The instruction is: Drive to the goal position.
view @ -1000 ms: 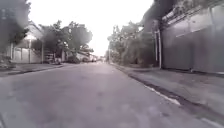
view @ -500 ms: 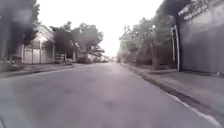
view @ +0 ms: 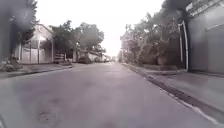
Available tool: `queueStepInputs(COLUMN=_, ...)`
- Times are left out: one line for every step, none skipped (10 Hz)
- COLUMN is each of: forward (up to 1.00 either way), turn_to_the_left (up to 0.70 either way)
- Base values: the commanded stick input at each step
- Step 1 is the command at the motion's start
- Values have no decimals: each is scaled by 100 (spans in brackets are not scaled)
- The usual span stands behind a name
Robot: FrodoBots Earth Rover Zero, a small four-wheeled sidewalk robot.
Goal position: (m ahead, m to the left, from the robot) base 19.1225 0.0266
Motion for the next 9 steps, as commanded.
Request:
queueStepInputs(forward=100, turn_to_the_left=0)
queueStepInputs(forward=100, turn_to_the_left=0)
queueStepInputs(forward=100, turn_to_the_left=0)
queueStepInputs(forward=100, turn_to_the_left=0)
queueStepInputs(forward=100, turn_to_the_left=-16)
queueStepInputs(forward=100, turn_to_the_left=-32)
queueStepInputs(forward=100, turn_to_the_left=-40)
queueStepInputs(forward=100, turn_to_the_left=-40)
queueStepInputs(forward=100, turn_to_the_left=-40)
